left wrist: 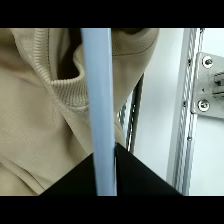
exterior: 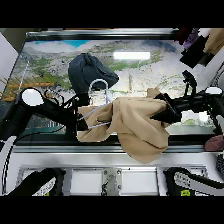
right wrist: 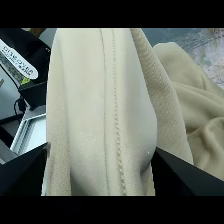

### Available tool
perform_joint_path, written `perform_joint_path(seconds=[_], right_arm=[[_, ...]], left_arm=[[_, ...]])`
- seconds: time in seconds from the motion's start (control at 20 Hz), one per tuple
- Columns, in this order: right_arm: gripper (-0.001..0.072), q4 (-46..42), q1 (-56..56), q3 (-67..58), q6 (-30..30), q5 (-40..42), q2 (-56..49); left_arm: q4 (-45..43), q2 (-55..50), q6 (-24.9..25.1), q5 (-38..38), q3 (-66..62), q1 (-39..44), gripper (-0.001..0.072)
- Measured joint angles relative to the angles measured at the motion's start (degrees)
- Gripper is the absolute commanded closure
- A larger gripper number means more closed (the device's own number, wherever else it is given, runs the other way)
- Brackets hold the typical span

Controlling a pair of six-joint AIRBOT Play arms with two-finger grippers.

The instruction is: Fold the clothes and pants, and hang the long-sleeved shirts on hangers.

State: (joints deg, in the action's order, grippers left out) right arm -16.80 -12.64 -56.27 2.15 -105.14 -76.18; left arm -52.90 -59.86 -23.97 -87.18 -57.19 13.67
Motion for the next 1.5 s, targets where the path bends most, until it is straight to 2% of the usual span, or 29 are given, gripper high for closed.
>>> perform_joint_path(seconds=[0.35, 0.45, 0.5, 0.55, 0.6, 0.65, 1.15, 1.25, 1.3, 1.5], right_arm=[[0.0033, 0.1, 0.0, 0.0, 0.0, 0.0, 0.0], [0.0043, 0.1, 0.0, 0.0, 0.0, 0.0, 0.0], [0.0083, 0.1, 0.0, 0.0, 0.0, 0.0, 0.0], [0.0288, 0.1, 0.0, 0.0, 0.0, 0.0, 0.0], [0.0577, 0.1, 0.0, 0.0, 0.1, 0.0, 0.0], [0.0673, 0.1, 0.0, 0.0, 0.2, 0.0, 0.0], [0.0678, 0.2, 0.1, 0.0, 0.2, 0.1, 0.0], [0.0680, 0.2, 0.1, 0.0, -0.5, 0.1, 0.0], [0.0680, -0.2, 0.2, 0.1, -0.9, 0.1, 0.0], [0.0682, -0.1, 0.1, 0.1, -0.4, 0.3, -0.1]], left_arm=[[0.3, 0.0, 0.0, 0.1, 0.0, 0.0, 0.0685], [0.3, 0.0, 0.0, 0.1, 0.0, 0.0, 0.0685], [0.4, 0.0, 0.0, 0.2, 0.0, 0.0, 0.0685], [0.4, 0.0, 0.0, 0.2, 0.0, 0.0, 0.0685], [0.4, 0.0, 0.0, 0.1, 0.0, 0.0, 0.0684], [0.4, 0.0, 0.2, 0.1, 0.0, 0.0, 0.0685], [0.6, 0.0, 0.0, 0.3, 0.0, 0.0, 0.0676], [0.6, 0.0, -0.1, 1.2, 0.0, 0.0, 0.0311], [2.6, 0.0, -0.8, 3.0, -0.2, 0.1, 0.0301], [0.7, 0.0, -6.1, 1.8, -0.1, 0.1, 0.0296]])
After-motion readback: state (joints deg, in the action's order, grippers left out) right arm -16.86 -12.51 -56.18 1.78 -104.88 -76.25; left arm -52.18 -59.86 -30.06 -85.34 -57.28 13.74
